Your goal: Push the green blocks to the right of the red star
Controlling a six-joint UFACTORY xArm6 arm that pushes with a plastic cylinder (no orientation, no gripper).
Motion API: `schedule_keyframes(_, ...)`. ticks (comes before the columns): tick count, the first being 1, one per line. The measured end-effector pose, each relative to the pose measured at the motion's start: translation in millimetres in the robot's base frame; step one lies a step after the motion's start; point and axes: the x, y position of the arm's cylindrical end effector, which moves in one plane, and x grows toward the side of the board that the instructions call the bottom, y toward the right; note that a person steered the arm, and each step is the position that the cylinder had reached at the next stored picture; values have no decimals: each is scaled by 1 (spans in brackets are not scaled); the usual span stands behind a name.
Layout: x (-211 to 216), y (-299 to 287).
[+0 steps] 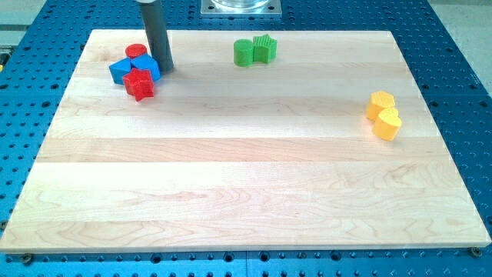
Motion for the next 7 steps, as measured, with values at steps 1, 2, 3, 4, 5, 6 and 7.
schedule_keyframes(1,-2,47)
schedule_keyframes(2,23,85)
schedule_keyframes(3,10,210)
schedule_keyframes(4,-26,231)
schedule_keyframes(5,-50,208)
schedule_keyframes(6,-55,148)
schedule_keyframes(7,-52,107)
